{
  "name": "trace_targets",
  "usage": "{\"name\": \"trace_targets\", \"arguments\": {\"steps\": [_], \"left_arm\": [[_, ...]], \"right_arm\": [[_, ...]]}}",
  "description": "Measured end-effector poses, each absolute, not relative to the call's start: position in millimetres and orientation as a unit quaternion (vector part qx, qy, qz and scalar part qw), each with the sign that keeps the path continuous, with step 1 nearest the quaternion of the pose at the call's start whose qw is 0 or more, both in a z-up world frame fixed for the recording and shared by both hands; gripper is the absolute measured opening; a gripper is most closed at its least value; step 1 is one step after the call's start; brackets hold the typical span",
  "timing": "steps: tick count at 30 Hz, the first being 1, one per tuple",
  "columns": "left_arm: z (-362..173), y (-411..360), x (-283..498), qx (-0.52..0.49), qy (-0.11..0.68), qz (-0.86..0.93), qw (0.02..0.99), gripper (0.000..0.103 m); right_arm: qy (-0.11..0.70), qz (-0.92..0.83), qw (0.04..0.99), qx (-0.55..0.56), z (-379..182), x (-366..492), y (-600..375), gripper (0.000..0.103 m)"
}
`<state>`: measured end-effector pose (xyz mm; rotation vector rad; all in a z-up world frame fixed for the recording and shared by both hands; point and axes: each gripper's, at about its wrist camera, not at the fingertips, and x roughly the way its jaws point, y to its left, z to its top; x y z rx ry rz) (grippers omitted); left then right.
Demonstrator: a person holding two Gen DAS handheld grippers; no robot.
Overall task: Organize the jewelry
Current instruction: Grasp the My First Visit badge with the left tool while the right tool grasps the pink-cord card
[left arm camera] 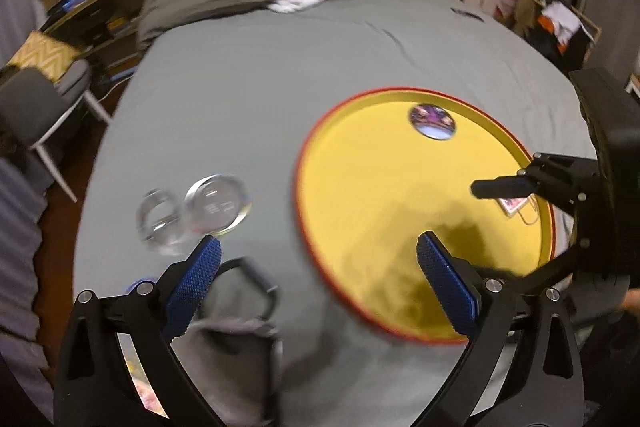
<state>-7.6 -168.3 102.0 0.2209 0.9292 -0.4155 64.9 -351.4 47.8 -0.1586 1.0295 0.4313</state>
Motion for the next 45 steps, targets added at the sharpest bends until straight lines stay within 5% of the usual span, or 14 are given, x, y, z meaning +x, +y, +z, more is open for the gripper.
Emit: {"name": "trace_targets", "arguments": {"steps": [10, 21, 37, 39, 42, 45], "left_arm": [[70.2, -279.5, 41.5, 0.103, 0.466, -0.226, 0.849, 0.096], [14.8, -372.0, 101.3, 0.096, 0.515, -0.237, 0.818, 0.096], [-8.0, -405.7, 123.1, 0.16, 0.49, -0.243, 0.822, 0.098], [-6.7, -407.5, 122.2, 0.162, 0.49, -0.246, 0.821, 0.095], [-1.4, -409.1, 120.3, 0.167, 0.479, -0.255, 0.824, 0.072], [-0.9, -409.5, 119.6, 0.167, 0.475, -0.257, 0.825, 0.072]], "right_arm": [[0.544, 0.121, 0.83, -0.009, 8.7, 79.7, -463.8, 0.074], [0.554, 0.129, 0.822, -0.04, -1.4, 74.4, -476.1, 0.074], [0.553, 0.131, 0.82, -0.067, -4.1, 66.7, -467.1, 0.08], [0.551, 0.132, 0.821, -0.064, -4.2, 65.5, -468.5, 0.08], [0.552, 0.133, 0.821, -0.058, -1.7, 64.7, -466.0, 0.081], [0.549, 0.129, 0.824, -0.052, -0.3, 63.7, -468.8, 0.079]]}}
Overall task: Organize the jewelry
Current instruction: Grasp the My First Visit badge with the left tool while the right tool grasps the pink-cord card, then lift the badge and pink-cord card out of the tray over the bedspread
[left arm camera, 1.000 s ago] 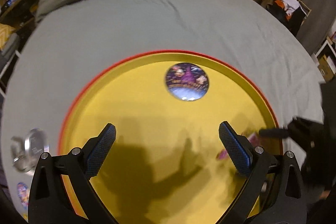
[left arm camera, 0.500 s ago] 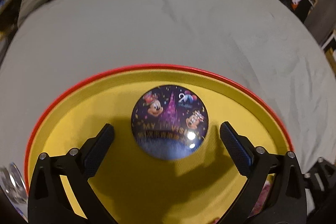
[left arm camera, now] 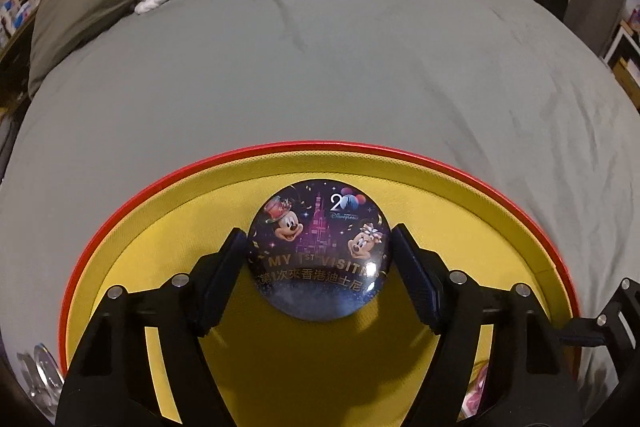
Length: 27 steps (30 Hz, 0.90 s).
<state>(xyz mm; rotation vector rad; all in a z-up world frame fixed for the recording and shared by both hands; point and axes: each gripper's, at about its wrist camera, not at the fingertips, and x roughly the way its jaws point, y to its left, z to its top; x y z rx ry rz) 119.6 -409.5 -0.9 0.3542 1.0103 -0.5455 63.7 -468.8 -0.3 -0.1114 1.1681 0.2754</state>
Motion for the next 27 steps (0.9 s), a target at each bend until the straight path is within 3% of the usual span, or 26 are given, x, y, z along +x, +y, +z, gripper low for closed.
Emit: {"name": "trace_targets", "arguments": {"steps": [2, 7, 11, 15, 20, 27], "left_arm": [[-0.7, -407.2, 119.8, 0.163, 0.473, -0.257, 0.827, 0.072], [-0.6, -401.3, 120.8, 0.163, 0.473, -0.257, 0.827, 0.072], [0.5, -395.4, 115.8, 0.155, 0.472, -0.254, 0.83, 0.072], [2.3, -388.6, 113.1, 0.151, 0.472, -0.251, 0.831, 0.072], [7.7, -380.8, 111.6, 0.148, 0.469, -0.247, 0.835, 0.072], [20.1, -367.9, 107.7, 0.141, 0.463, -0.244, 0.841, 0.072]], "right_arm": [[0.545, 0.122, 0.828, -0.053, 1.5, 62.0, -471.6, 0.07], [0.54, 0.126, 0.831, -0.041, 5.9, 56.5, -485.9, 0.063], [0.528, 0.13, 0.838, -0.033, 15.8, 50.9, -489.1, 0.045], [0.523, 0.13, 0.842, -0.03, 20.3, 46.4, -492.5, 0.039], [0.509, 0.128, 0.851, -0.02, 28.1, 46.3, -509.8, 0.025], [0.487, 0.123, 0.864, -0.006, 45.1, 28.2, -529.1, 0.016]]}}
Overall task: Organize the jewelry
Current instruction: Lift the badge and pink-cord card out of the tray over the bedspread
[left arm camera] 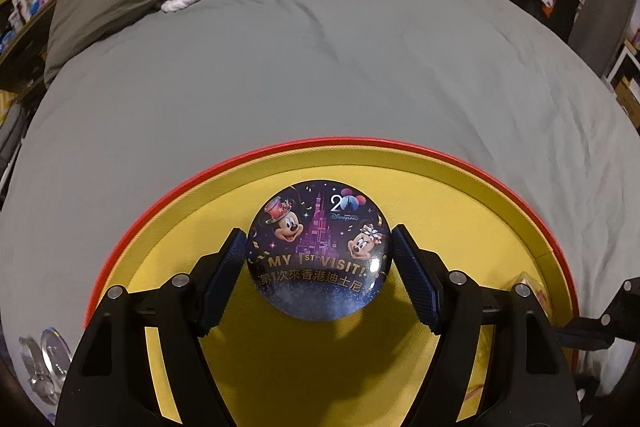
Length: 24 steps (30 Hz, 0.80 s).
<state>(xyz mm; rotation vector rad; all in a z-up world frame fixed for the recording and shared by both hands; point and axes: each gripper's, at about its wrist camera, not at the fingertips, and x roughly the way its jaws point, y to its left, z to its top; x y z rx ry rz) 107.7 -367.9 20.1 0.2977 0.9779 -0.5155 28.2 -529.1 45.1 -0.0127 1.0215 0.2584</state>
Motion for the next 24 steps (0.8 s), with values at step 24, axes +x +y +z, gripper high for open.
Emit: {"name": "trace_targets", "arguments": {"steps": [24], "left_arm": [[95.2, -276.3, 98.0, 0.094, 0.424, -0.226, 0.872, 0.072]], "right_arm": [[0.419, 0.123, 0.895, 0.085, 88.1, 32.3, -523.9, 0.006]]}}
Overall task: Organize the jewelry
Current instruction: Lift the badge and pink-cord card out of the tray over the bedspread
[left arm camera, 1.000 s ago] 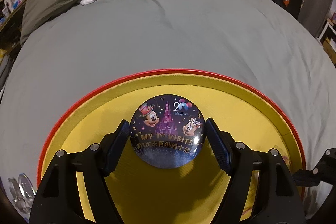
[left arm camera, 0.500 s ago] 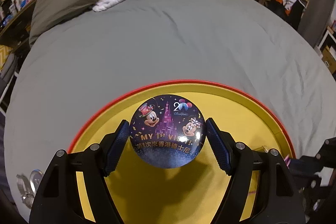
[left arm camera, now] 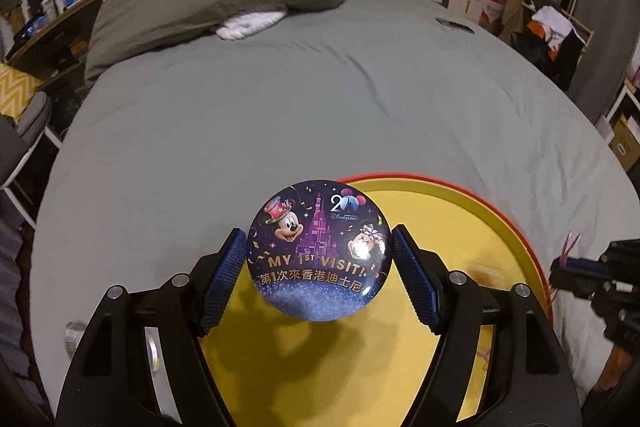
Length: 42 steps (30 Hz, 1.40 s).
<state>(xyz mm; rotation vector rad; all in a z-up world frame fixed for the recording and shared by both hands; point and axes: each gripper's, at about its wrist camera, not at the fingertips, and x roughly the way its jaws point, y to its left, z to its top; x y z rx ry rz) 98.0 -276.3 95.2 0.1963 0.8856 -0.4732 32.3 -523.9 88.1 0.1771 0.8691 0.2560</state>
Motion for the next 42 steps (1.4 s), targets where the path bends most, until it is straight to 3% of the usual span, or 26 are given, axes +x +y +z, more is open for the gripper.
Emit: {"name": "trace_targets", "arguments": {"steps": [28, 42], "left_arm": [[164.4, -138.4, 95.8, 0.055, 0.387, -0.167, 0.905, 0.072], [160.7, -71.9, 106.1, 0.032, 0.391, -0.128, 0.911, 0.072]], "right_arm": [[0.323, 0.151, 0.932, 0.069, 200.6, 53.4, -467.2, 0.006], [0.293, 0.172, 0.94, 0.041, 264.0, 64.4, -414.1, 0.006]]}}
